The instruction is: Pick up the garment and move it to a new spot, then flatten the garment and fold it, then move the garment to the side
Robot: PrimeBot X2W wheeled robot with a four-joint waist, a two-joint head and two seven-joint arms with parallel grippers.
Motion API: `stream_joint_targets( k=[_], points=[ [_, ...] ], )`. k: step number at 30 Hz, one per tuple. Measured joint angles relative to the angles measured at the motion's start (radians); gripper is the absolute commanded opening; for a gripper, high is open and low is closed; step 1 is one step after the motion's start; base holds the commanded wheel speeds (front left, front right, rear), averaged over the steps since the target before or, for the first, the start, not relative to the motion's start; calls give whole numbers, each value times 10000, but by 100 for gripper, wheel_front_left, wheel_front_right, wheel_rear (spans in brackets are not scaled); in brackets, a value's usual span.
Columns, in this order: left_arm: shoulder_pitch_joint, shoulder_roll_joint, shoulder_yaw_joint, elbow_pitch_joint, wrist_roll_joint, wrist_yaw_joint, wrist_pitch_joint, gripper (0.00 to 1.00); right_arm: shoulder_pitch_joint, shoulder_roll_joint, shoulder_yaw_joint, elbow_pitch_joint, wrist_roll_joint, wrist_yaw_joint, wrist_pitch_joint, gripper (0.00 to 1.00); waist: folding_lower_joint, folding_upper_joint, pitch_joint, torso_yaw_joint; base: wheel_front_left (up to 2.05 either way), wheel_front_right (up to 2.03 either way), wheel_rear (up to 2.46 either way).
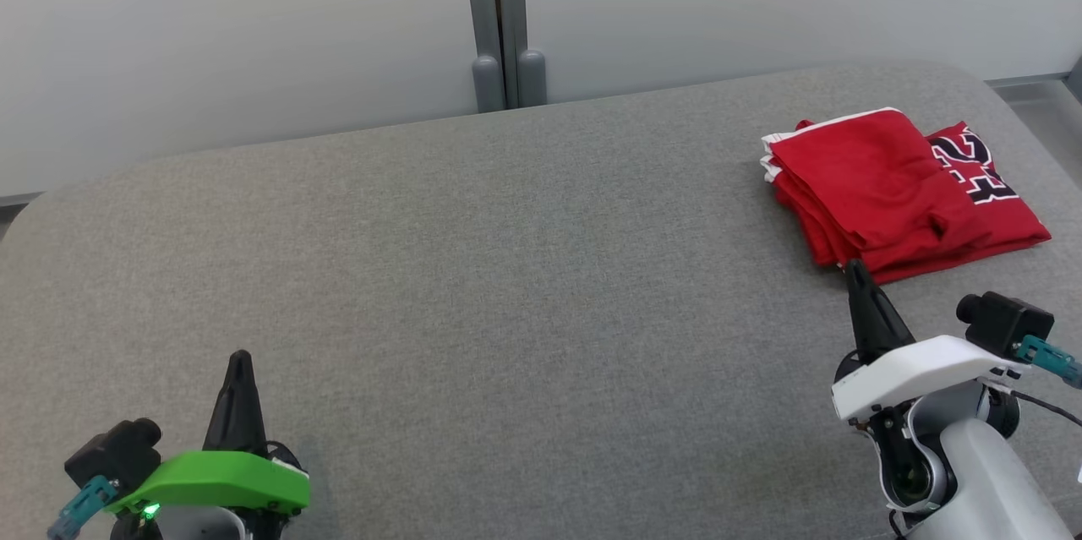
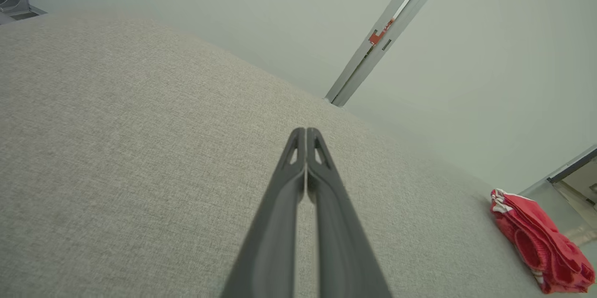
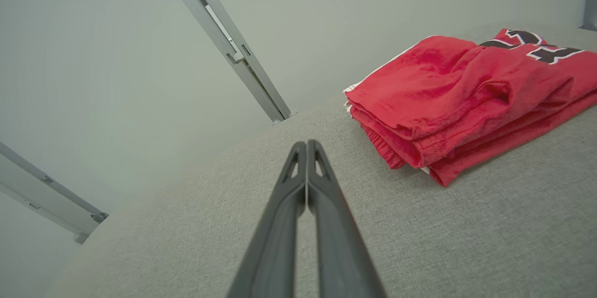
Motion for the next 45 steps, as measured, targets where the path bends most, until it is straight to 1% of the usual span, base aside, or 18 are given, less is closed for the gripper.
stream_joint_targets(
  k=[24,45],
  points=[
    [-23,6,153,-286,-3239,-2,844,0,378,336,-625,-535,3101,-2,855,0,0,0,57,129,0,0,0],
    [-68,12,307,-453,-5455,-10,1442,0,603,558,-1064,-905,5258,-10,1469,0,0,0,106,242,0,0,0]
  ],
)
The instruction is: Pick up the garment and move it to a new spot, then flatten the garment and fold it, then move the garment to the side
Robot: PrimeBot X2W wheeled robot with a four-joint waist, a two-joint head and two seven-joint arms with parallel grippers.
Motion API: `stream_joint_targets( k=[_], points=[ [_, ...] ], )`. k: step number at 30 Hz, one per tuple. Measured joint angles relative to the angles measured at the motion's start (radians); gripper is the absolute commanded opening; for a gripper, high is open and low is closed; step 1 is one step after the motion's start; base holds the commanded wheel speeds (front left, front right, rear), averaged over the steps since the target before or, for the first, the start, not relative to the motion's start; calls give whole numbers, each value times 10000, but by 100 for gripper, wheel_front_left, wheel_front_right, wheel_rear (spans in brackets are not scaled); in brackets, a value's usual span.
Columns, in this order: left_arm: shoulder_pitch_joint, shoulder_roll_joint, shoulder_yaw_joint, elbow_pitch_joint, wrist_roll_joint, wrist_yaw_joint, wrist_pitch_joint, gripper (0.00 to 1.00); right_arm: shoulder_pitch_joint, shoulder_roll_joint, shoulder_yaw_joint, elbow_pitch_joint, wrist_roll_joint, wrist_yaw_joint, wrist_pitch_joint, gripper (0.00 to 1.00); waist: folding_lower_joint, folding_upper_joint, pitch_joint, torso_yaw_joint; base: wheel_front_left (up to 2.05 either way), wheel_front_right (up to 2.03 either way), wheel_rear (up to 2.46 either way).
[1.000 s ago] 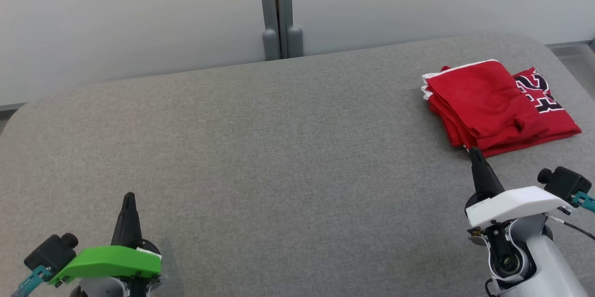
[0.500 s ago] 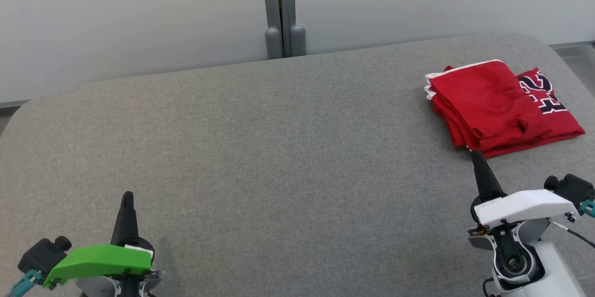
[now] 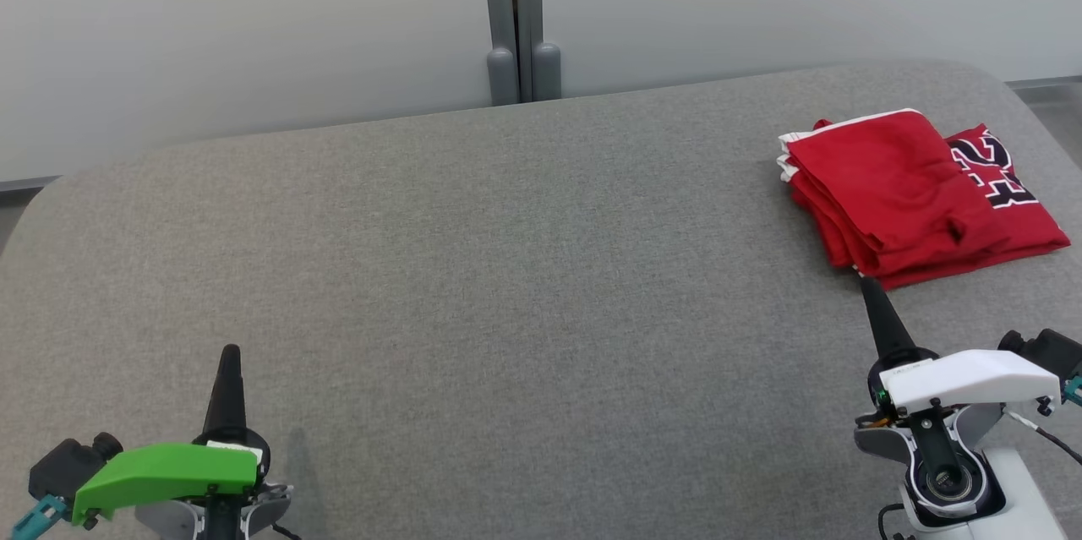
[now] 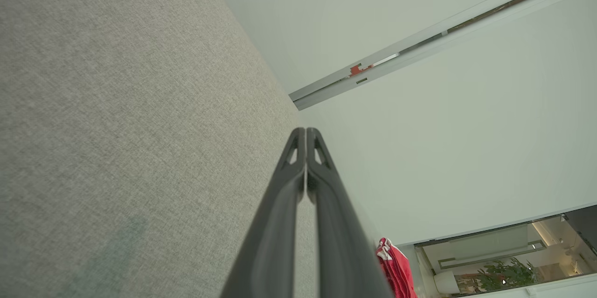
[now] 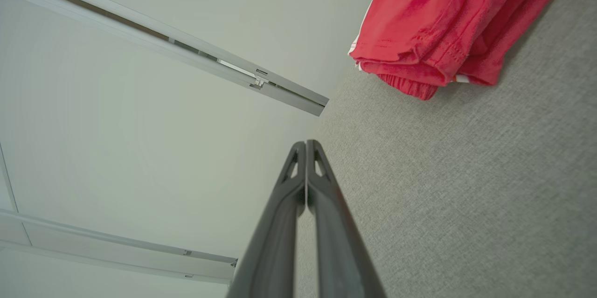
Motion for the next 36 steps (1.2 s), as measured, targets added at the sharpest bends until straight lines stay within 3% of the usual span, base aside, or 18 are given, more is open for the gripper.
stream_joint_targets(
  k=[36],
  points=[
    [-111,17,161,-268,-3080,-35,823,0,378,322,-604,-512,2953,-2,840,0,0,0,87,198,0,0,0]
  ],
)
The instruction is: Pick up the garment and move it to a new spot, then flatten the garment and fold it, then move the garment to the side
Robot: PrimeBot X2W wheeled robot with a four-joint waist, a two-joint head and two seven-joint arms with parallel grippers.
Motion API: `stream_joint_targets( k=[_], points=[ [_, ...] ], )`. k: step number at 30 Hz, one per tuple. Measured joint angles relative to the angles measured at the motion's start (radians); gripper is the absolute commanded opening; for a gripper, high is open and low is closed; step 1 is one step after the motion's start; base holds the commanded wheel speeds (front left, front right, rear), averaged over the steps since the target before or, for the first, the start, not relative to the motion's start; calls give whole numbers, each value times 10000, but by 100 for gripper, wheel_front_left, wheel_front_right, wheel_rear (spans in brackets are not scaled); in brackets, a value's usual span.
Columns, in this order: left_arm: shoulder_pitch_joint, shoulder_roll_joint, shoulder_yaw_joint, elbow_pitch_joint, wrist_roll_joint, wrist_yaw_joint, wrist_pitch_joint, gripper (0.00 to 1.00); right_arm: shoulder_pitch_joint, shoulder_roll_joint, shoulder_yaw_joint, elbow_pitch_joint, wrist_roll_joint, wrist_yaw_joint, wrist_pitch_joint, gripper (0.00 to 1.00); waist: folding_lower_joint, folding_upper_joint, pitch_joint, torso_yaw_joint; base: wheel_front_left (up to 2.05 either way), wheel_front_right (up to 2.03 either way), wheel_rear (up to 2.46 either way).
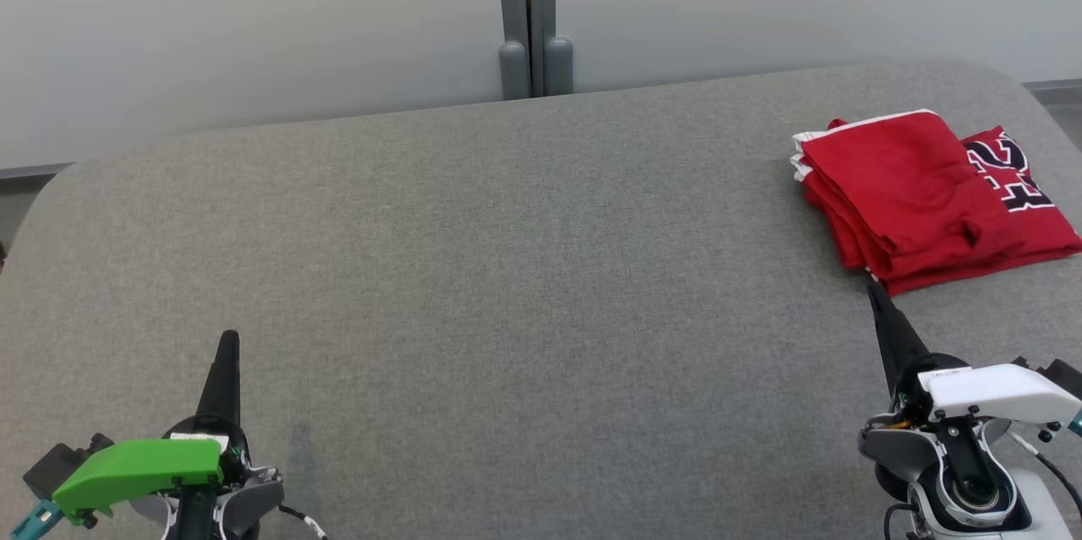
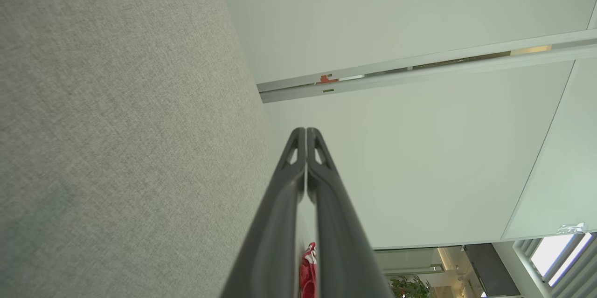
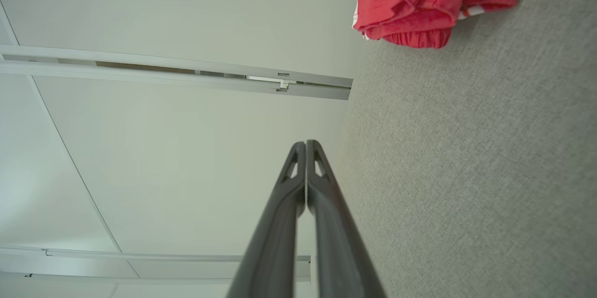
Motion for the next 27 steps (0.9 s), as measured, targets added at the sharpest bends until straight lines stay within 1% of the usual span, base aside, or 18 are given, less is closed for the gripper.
stream_joint_targets(
  k=[22,27],
  points=[
    [-68,10,94,-125,-1473,-2,387,0,156,161,-284,-230,1383,0,389,0,0,0,51,117,0,0,0],
    [-87,12,96,-134,-1476,-6,387,0,161,167,-288,-234,1386,0,389,0,0,0,52,118,0,0,0]
  ],
)
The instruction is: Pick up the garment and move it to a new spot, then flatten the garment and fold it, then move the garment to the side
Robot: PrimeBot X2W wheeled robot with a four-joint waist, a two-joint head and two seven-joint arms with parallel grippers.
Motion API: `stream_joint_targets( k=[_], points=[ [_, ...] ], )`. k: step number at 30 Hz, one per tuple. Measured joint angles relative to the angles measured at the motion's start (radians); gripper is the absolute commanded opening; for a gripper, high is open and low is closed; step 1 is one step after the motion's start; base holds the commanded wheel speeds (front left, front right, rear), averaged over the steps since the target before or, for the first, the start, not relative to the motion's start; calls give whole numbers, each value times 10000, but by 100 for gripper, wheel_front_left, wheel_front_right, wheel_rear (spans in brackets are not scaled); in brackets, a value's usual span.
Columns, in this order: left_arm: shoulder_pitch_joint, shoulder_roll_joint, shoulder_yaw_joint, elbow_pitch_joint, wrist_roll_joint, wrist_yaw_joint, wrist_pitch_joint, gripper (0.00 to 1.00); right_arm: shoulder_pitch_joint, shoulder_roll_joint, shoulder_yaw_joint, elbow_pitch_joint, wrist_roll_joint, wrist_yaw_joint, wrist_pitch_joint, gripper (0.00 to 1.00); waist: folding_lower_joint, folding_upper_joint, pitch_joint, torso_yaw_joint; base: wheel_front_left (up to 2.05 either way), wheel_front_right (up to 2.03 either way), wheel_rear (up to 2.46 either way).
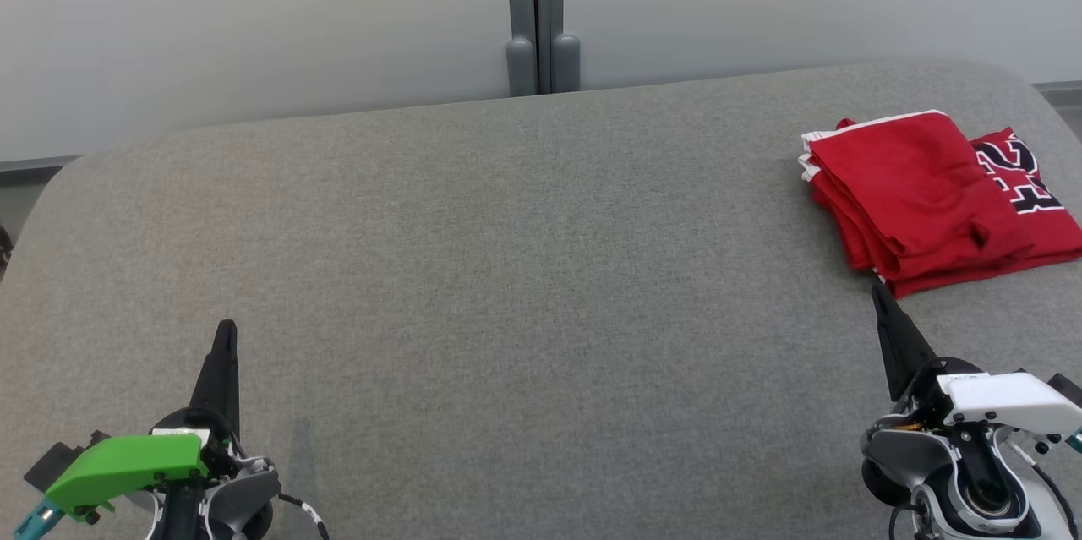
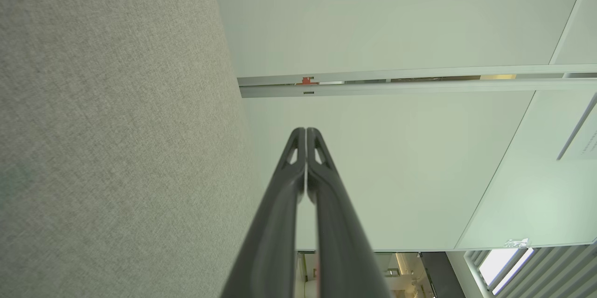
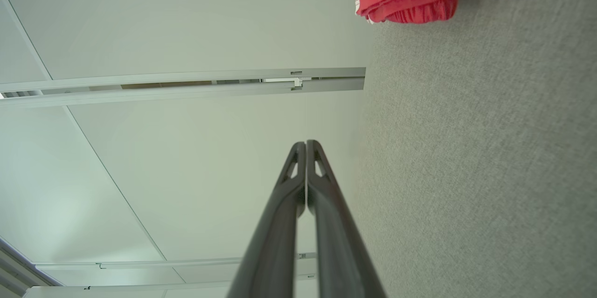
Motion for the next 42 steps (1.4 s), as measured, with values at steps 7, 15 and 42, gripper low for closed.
stream_joint_targets(
  k=[7,15,42],
  points=[
    [0,0,0,0,0,0,-2,0,2,0,0,0,0,0,0,0,0,0,0,0,0,0,0],
    [-1,0,0,0,0,-6,0,0,3,0,0,-2,0,0,0,0,0,0,0,0,0,0,0],
    [-1,0,0,-2,0,-8,-2,0,4,0,0,-2,0,0,0,0,0,0,0,0,0,0,0]
  ],
)
